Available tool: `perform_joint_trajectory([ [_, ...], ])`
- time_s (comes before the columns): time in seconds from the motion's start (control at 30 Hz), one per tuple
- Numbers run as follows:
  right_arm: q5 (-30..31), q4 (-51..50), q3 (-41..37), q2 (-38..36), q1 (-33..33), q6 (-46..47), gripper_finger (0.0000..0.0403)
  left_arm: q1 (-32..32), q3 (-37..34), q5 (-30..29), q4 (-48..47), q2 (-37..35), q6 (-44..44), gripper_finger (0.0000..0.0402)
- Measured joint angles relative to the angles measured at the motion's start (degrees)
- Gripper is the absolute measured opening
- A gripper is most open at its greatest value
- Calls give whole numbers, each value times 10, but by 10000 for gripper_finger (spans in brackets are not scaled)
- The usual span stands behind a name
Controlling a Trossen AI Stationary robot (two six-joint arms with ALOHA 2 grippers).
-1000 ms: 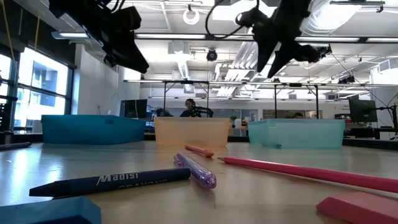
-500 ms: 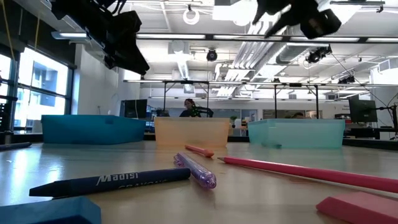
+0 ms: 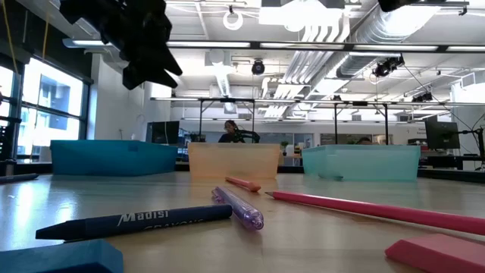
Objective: Sort crayons/erasers/pens/pencils in bins
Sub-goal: Put the pink colored pencil into the pink bin
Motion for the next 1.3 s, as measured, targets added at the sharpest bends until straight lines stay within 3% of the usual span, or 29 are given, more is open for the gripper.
perform_joint_trajectory([
  [0.2, 13, -32, 63, 49, 18, -19, 116, -49, 0, -2, -11, 0, -30, 155],
  [0.43, -8, -250, 232, 166, 19, -65, 116, -88, 0, -8, -33, 0, -39, 155],
  [0.57, -29, -324, 286, 219, 28, -69, 116, -98, 0, -22, -51, 0, -39, 155],
  [1.0, -108, -332, 264, 305, 64, -49, 126, -124, 0, -24, -73, 0, -39, 155],
  [1.3, -148, -325, 260, 348, 78, -15, 188, -126, 0, -24, -73, 0, -41, 155],
])
